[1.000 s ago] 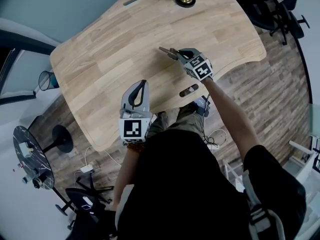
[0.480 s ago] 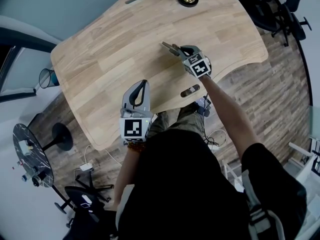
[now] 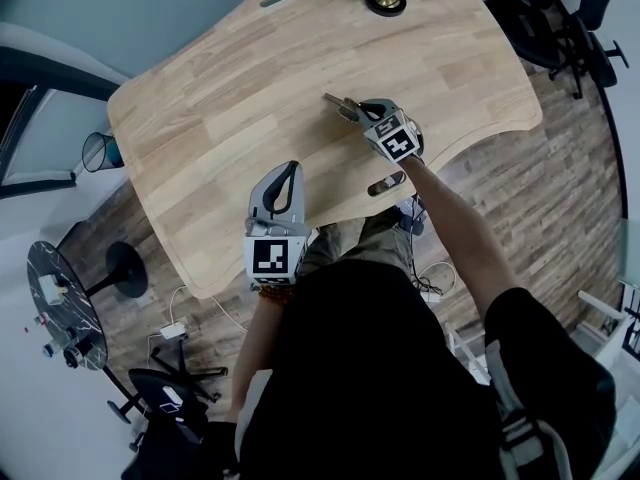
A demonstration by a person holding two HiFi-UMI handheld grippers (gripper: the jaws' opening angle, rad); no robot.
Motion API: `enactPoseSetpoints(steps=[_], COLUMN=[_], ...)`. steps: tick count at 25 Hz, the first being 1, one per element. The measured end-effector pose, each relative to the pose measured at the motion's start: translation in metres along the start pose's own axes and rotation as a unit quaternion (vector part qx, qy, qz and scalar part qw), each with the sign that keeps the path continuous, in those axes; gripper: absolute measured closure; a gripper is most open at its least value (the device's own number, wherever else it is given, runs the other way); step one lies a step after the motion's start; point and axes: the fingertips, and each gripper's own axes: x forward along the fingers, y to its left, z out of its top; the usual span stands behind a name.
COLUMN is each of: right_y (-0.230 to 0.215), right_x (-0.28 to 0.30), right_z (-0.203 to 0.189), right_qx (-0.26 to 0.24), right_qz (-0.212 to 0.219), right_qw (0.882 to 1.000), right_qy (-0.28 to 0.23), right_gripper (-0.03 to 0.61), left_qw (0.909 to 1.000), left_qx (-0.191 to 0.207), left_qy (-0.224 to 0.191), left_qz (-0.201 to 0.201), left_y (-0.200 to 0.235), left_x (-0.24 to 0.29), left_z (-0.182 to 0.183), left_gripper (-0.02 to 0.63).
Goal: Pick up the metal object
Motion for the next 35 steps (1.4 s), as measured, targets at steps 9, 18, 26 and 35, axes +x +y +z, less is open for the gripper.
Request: enactPoseSetpoints(steps=[9,18,26,35], right_y=[0.003,0.004,0.004,0.024], right_x=[0.005,0.006,0.007,0.009], right_z=[-0.007,-0.014,-0.014,-0.025], right_qx=[0.006,0.008,0.004,-0.004], right_qz=[0.003,0.005,0.005,0.051], right_qw=[1.0,1.0,1.0,0.997], right_qy=[0.01,0.018,0.029,0.057], right_gripper=[0.572,0.572,0.572,0.436], left_qw=[1.0,1.0,1.0,0.9999], left_qx=[0.0,-0.002,-0.007,-0.011], left_qy=[0.0,-0.001,-0.003,-0.001], left_qz=[-0.001,0.0,0.002,0.003], left_y=[0.002,0.002,0.001,0.0], left_x=[-0.001,-0.001,-0.001,-0.005], left_z=[-0.001,-0.002,-0.001,-0.002], left_gripper=[0.595,0.595,0.595,0.595])
